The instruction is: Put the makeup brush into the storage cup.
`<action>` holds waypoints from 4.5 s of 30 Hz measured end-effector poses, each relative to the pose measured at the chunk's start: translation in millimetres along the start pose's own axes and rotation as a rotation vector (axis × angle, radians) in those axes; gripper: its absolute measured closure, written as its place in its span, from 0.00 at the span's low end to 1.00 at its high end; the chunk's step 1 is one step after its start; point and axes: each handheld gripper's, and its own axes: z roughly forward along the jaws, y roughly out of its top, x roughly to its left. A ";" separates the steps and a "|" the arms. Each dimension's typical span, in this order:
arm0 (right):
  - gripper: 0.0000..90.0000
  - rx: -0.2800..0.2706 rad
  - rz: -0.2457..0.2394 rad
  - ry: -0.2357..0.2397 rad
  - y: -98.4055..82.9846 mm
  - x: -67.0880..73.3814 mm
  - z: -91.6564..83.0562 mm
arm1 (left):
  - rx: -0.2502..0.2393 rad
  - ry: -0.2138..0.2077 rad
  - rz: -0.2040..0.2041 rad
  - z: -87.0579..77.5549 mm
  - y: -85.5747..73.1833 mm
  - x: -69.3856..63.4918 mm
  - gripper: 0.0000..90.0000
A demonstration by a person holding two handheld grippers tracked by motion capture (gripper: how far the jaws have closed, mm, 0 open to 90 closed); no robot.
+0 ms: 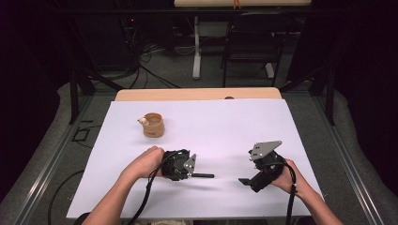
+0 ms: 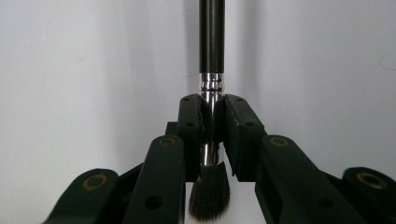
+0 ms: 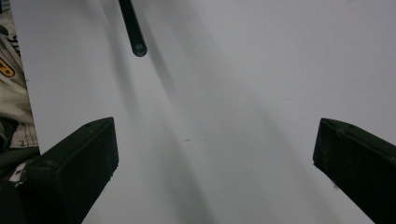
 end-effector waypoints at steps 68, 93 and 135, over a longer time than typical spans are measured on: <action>0.88 0.077 -0.172 0.170 48.4 45.6 79.6 | 0.024 0.024 0.109 -0.9 22.5 -3.0 0.77; 0.88 0.071 -0.141 0.124 37.4 36.3 71.4 | -0.294 0.211 -0.259 -6.6 -46.2 -24.0 0.00; 0.88 -0.193 0.078 0.020 30.5 26.7 47.1 | -0.400 0.244 -0.487 11.2 -53.4 -28.6 0.00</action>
